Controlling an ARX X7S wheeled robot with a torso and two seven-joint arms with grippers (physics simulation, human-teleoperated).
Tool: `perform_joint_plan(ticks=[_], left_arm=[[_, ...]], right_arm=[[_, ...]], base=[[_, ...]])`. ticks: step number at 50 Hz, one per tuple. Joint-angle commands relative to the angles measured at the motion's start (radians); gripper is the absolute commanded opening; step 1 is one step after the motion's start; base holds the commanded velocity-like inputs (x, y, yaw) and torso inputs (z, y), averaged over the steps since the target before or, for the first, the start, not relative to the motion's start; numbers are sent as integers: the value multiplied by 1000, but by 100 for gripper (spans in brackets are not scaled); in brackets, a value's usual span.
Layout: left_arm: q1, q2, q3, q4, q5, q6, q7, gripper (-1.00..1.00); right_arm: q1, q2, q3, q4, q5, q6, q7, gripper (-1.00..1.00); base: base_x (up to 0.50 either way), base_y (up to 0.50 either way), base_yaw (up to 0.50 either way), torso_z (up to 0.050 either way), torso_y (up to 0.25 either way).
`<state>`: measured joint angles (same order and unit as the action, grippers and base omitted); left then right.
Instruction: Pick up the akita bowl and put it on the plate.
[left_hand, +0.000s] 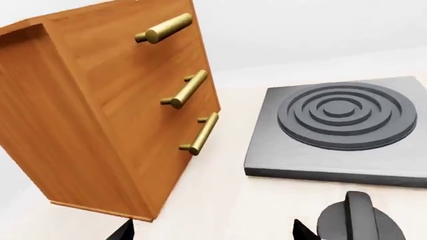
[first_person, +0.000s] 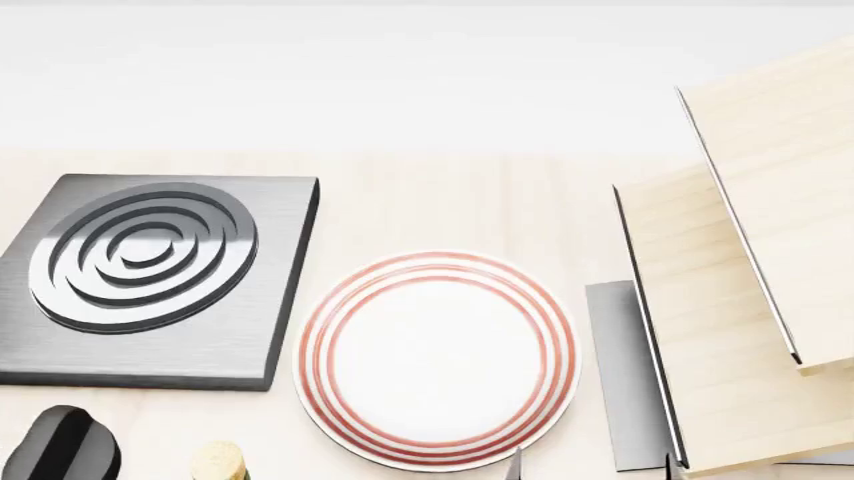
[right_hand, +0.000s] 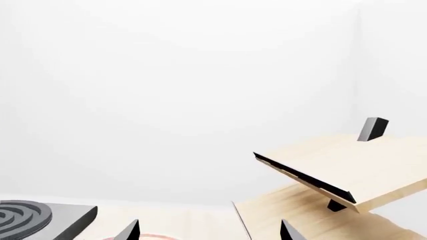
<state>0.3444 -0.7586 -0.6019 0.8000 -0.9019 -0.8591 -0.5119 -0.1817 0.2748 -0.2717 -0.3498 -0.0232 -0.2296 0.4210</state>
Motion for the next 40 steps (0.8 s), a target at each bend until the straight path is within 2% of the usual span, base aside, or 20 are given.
perform_joint_plan(ticks=[1, 10, 21, 32, 40], left_arm=[[-43, -59, 34, -62, -130, -141, -36, 100], [-58, -61, 10, -114, -206, -186, -47, 100], [-79, -85, 67, -153, -226, -238, -71, 100], [-91, -93, 59, -200, -296, -281, -79, 100], [-118, -100, 92, -246, -335, -318, -94, 100]], right_arm=[[12, 0, -5, 14, 2, 6, 5, 100], [29, -3, -12, 36, 5, 17, 6, 100], [42, -3, -17, 55, 9, 21, 8, 100], [55, -4, -24, 69, 13, 28, 9, 100], [61, -3, -28, 79, 15, 27, 11, 100]], base=[[0, 0, 0, 0, 0], [0, 0, 0, 0, 0], [0, 0, 0, 0, 0], [0, 0, 0, 0, 0], [0, 0, 0, 0, 0]])
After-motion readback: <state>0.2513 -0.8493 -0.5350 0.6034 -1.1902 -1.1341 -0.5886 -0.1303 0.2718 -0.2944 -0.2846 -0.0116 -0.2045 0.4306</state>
